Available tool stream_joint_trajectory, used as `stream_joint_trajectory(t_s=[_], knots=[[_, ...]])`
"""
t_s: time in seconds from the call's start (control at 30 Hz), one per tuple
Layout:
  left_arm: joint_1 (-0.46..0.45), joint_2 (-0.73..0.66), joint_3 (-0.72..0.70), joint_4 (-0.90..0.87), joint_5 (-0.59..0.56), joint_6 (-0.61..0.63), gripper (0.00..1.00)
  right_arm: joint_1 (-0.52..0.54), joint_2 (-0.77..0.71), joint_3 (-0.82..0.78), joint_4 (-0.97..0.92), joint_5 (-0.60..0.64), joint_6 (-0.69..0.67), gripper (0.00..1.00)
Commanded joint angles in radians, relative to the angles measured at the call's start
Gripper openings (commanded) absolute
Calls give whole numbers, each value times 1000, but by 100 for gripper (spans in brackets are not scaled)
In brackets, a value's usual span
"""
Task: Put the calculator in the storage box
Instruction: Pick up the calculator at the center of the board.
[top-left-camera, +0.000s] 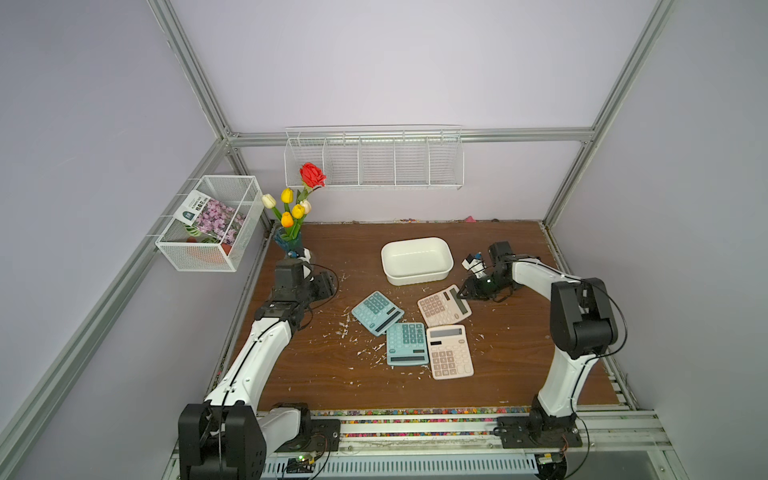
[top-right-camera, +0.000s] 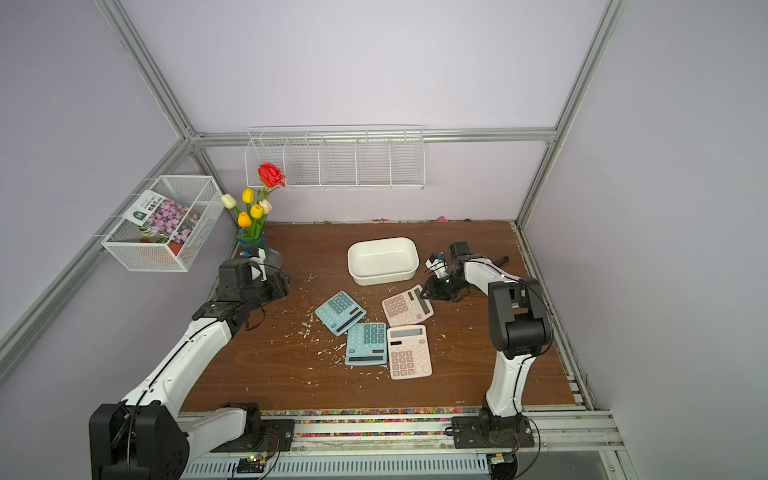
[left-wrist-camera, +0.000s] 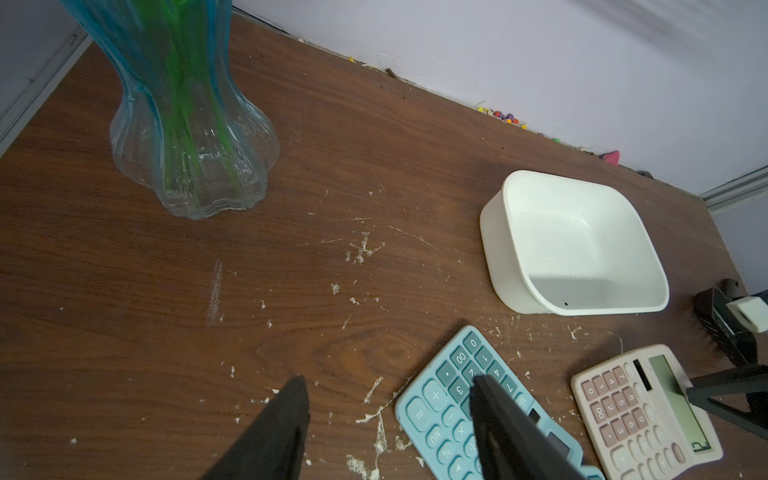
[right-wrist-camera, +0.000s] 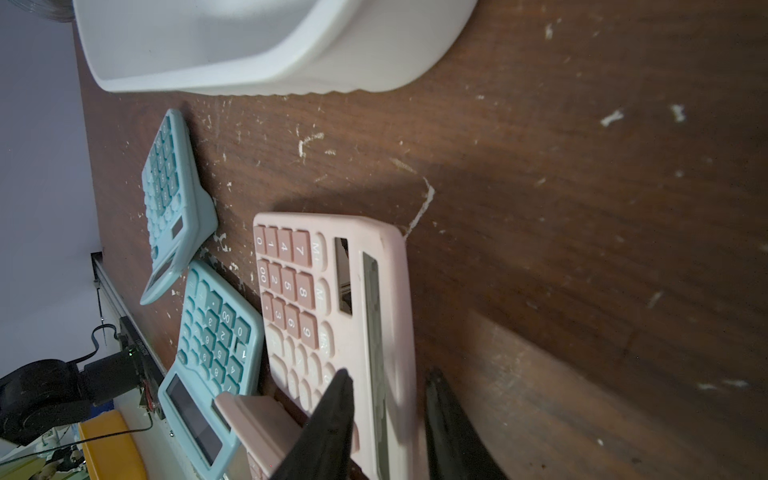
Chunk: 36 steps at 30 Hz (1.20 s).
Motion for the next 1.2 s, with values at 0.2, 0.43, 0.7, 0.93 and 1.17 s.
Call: stream_joint_trajectory(t_s=[0.2,0.43,0.7,0.93,1.17], knots=[[-1,7,-1,5,7,-5,66,6,22,41,-16,-23,0,23],[-1,3,1,3,7,-4,66,6,23,49,-27,-6,-2,15],[-1,0,-1,1,9,-3,66,7,25,42,-43,-20,-17,31],[-1,-2,-1,1,13,-4,66,7,51,49,-66,-53,-30,28],[-1,-2,-1,2,17,-5,66,6,77,53,-74,-65,-32,25]])
